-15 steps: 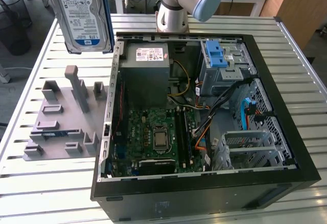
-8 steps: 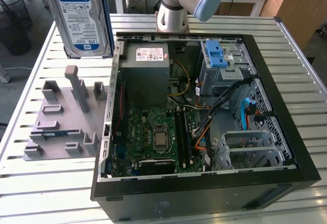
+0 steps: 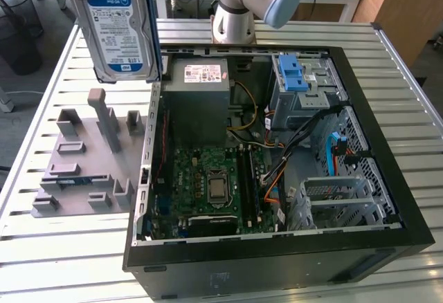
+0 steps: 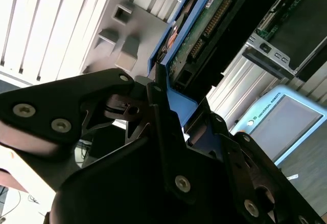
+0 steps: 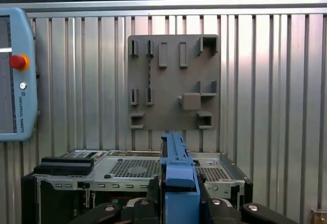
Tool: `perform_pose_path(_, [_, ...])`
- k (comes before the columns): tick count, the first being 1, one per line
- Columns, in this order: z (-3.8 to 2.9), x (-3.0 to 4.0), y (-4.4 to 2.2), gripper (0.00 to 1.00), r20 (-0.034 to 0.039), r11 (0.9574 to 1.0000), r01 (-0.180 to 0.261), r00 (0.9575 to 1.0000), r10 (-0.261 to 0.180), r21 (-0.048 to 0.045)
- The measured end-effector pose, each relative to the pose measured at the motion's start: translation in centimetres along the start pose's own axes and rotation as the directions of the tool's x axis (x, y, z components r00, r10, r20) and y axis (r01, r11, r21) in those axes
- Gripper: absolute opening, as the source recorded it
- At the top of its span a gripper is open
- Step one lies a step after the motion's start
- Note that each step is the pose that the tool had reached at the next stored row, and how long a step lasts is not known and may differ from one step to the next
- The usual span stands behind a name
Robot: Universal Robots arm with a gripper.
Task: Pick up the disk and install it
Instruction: 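Pick up the disk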
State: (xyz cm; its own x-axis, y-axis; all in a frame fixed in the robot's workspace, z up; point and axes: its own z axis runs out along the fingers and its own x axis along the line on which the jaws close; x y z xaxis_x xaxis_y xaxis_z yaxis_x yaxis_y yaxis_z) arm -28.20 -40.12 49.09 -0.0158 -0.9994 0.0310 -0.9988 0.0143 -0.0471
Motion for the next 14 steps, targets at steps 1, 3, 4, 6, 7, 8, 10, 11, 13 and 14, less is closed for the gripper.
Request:
perform_pose_path(1, [0.02,0.04,-0.35,0.36,0.0,1.0,0.0,1.0,0.0,0.0])
perform_pose_path(3, [0.08,0.1,-1.25,0.36,0.0,1.0,0.0,1.0,0.0,0.0])
perform_pose_path(4, [0.12,0.12,-1.71,0.36,0.0001,1.0,0.0,1.0,0.0,0.0001])
perform_pose_path(6, [0.17,0.17,-2.57,0.36,0.0001,1.0,0.0,1.0,0.0,0.0001])
perform_pose_path(7, [0.19,0.19,-2.95,0.36,0.0,1.0,0.0,1.0,0.0,0.0])
perform_pose_path(8, [0.2,0.2,-3.32,0.36,0.0,1.0,0.0,1.0,0.0,0.0])
perform_pose_path(10, [0.24,0.22,-4.02,0.36,0.0,1.0,0.0,1.0,0.0,-0.0001])
perform_pose_path(11, [0.26,0.23,-4.35,0.36,0.0001,1.0,0.0,1.0,0.0,0.0001])
perform_pose_path(13, [0.29,0.23,-4.97,0.36,0.0,1.0,0.0,1.0,0.0,0.0])
perform_pose_path(14, [0.3,0.23,-5.29,0.36,0.0,1.0,0.0,1.0,0.0,0.0])
